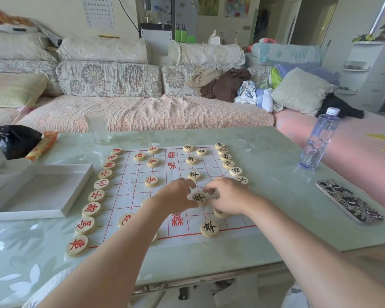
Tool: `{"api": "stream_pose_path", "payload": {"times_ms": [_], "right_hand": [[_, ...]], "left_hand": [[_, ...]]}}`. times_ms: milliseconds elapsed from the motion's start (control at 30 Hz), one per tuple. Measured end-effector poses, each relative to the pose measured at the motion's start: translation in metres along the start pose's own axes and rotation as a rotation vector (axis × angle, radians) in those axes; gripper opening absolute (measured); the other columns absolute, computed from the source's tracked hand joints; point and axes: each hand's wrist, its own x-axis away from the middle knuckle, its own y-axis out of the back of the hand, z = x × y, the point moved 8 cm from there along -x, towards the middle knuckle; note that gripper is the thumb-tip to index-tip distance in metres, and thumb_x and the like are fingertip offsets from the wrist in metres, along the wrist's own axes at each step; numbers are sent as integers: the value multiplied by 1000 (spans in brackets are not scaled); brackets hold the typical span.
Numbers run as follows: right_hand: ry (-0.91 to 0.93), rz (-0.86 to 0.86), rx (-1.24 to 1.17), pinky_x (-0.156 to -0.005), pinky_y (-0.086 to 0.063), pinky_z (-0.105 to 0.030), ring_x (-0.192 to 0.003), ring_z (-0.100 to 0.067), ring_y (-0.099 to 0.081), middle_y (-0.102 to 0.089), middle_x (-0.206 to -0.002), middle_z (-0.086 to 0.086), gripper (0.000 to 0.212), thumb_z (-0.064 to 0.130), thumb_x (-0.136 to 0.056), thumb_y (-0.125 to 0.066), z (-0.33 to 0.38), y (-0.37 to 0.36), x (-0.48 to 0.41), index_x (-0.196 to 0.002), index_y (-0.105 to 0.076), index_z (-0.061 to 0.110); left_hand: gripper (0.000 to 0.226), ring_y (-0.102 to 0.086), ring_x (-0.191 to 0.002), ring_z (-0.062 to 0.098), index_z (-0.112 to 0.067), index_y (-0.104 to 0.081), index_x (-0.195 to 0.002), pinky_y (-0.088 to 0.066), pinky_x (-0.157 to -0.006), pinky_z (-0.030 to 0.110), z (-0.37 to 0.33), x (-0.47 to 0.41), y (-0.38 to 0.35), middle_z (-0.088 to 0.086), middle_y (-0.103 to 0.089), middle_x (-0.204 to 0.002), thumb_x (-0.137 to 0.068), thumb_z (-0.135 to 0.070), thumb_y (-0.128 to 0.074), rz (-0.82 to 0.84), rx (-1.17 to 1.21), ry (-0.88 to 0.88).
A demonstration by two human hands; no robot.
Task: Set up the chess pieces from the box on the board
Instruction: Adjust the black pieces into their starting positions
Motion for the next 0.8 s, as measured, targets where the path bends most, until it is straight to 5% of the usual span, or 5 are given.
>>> {"api": "stream_pose_path", "payload": {"times_ms": [133, 267, 433, 600, 800], "right_hand": [[24, 96, -13, -71, -45, -14, -93, -2, -59, -63, -102, 22, 35, 14, -81, -55, 4, -5, 22, -98, -67, 42], [55, 145, 35, -72, -49, -20, -89, -3, -60, -65, -98, 20, 32, 42, -76, -70, 15, -12, 44, -107, -68, 37], [99, 121, 177, -77, -52, -32, -90, -13, -59, -58, -97, 12, 41, 55, -72, -69, 22, -23, 50, -103, -67, 29], [54, 88, 176, -71, -57, -37, -80, -18, -62, -62, -83, 6, 44, 67, -73, -55, 15, -30, 47, -77, -64, 24], [65, 152, 117, -79, -55, -37, -91, -16, -61, -61, -94, 10, 35, 56, -73, -66, 19, -33, 45, -93, -67, 28]], "left_hand": [[31, -55, -81, 9, -25, -58, -111, -45, -65, 19, -10, 17, 10, -9, -58, -102, -84, -35, -69, -87, 20, -68], [21, -58, -76, 9, -27, -62, -102, -46, -62, 16, -8, 37, -6, -13, -61, -94, -83, -32, -69, 30, 81, -46], [38, -54, -85, 8, -32, -59, -116, -42, -76, 21, -23, 57, -24, -17, -60, -102, -80, -37, -71, 122, 55, -68], [45, -58, -102, 15, -27, -59, -121, -48, -89, 29, -31, 64, -31, -7, -61, -115, -78, -35, -71, 98, 5, -69], [47, -57, -106, 14, -29, -60, -119, -47, -93, 32, -22, 62, -33, -9, -60, -114, -76, -39, -73, 118, 6, -35]]}}
